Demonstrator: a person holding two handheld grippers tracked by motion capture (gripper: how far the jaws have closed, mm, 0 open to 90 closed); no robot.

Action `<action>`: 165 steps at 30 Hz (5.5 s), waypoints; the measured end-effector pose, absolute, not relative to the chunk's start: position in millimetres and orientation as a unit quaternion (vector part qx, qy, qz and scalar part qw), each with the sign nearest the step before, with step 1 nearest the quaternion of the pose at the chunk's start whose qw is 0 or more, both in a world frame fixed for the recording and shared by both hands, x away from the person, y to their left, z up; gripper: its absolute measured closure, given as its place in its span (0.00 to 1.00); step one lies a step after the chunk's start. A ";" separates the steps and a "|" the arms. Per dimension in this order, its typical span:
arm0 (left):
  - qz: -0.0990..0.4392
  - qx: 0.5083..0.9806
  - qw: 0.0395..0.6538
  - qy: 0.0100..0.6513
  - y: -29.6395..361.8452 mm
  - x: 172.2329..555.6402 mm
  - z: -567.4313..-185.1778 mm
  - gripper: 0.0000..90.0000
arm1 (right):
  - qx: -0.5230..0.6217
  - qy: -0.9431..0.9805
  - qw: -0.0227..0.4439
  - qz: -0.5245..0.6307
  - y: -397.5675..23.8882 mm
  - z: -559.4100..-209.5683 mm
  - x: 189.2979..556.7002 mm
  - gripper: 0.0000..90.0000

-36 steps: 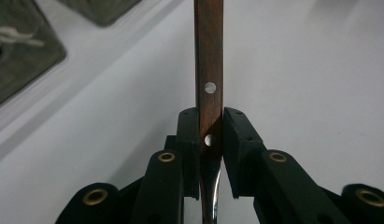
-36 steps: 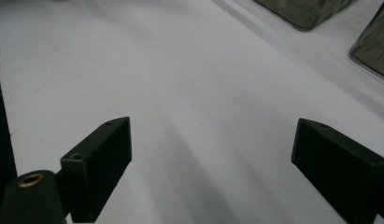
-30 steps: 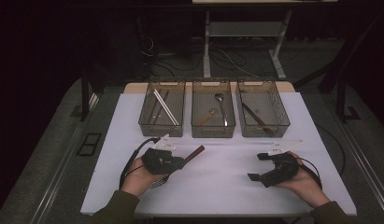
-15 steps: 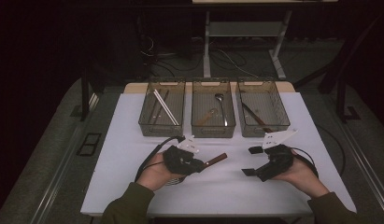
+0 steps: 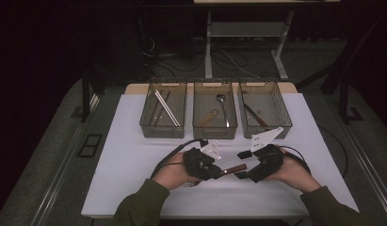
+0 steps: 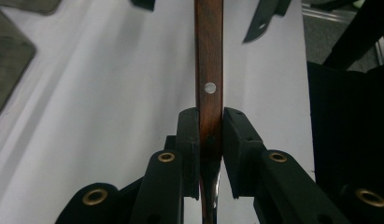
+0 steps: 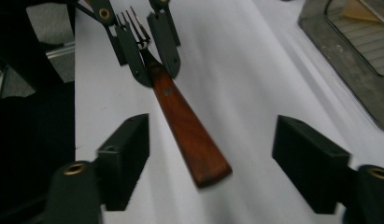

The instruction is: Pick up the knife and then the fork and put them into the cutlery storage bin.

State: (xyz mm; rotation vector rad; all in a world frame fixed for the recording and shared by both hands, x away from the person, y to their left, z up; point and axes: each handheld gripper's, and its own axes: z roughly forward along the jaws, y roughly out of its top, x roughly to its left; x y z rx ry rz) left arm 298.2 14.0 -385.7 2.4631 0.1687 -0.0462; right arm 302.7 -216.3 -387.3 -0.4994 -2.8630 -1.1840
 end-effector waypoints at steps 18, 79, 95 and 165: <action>-0.034 0.948 0.314 0.027 2.0 291.2 -387.7 0.85 | -0.071 -0.948 0.033 -0.307 -188.9 -396.6 292.2 0.78; 0.102 0.838 0.445 0.297 154.3 279.8 -435.9 0.00 | -0.261 -0.881 -0.070 -0.388 -291.3 -355.0 335.1 0.84; 0.097 0.840 0.442 0.299 150.1 280.3 -437.4 0.00 | -0.413 -0.812 -0.140 -0.387 -343.8 -335.3 388.5 0.84; 0.081 0.851 0.435 0.282 144.2 278.5 -439.4 0.00 | -0.407 -0.782 -0.149 -0.448 -309.0 -407.0 305.5 0.13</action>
